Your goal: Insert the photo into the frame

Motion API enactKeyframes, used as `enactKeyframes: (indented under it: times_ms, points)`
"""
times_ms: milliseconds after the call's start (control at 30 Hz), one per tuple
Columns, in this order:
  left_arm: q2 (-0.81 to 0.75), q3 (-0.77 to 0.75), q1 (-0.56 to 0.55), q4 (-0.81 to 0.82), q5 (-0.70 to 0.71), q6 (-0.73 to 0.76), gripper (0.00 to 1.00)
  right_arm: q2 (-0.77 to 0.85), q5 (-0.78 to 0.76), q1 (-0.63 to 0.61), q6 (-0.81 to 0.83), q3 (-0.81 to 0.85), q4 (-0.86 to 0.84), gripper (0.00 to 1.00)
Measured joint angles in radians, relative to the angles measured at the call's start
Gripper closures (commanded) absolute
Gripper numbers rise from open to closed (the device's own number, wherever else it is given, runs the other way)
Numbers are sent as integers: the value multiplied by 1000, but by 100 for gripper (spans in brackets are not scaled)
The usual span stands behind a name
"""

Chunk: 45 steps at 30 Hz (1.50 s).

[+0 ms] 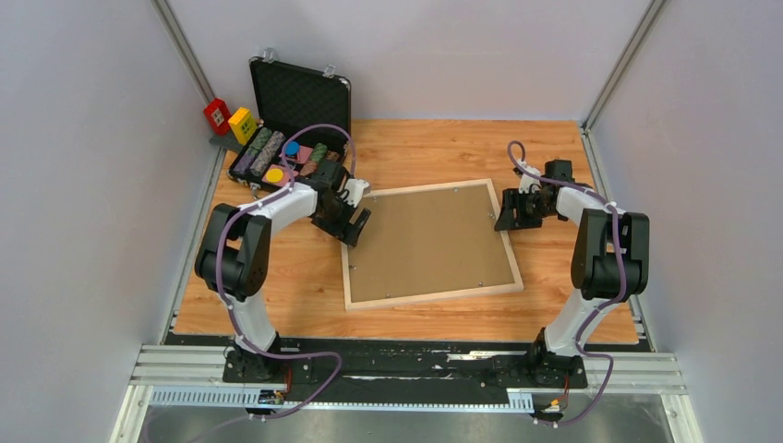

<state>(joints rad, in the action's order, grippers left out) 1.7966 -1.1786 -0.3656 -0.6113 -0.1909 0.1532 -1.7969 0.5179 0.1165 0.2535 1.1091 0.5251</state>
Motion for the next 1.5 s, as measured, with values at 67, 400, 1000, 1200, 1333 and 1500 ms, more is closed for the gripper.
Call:
enactKeyframes:
  times_ms: [67,400,1000,1200,1333,1500]
  points:
    - [21,-14,1,5,0,-12,14,2,0,0,-2,0,0,43]
    - [51,-36,2,6,-39,-48,40,25,2,0,-10,0,-8,43]
    - [129,-133,12,2,-96,-101,56,25,-25,0,-10,0,-27,42]
    - [163,-179,12,7,-111,-108,59,25,-82,0,-8,1,-37,43]
    - [164,-179,12,11,-112,-113,60,24,-124,0,0,6,-42,45]
    - [164,-179,12,16,-112,-125,61,15,-153,1,11,20,-54,47]
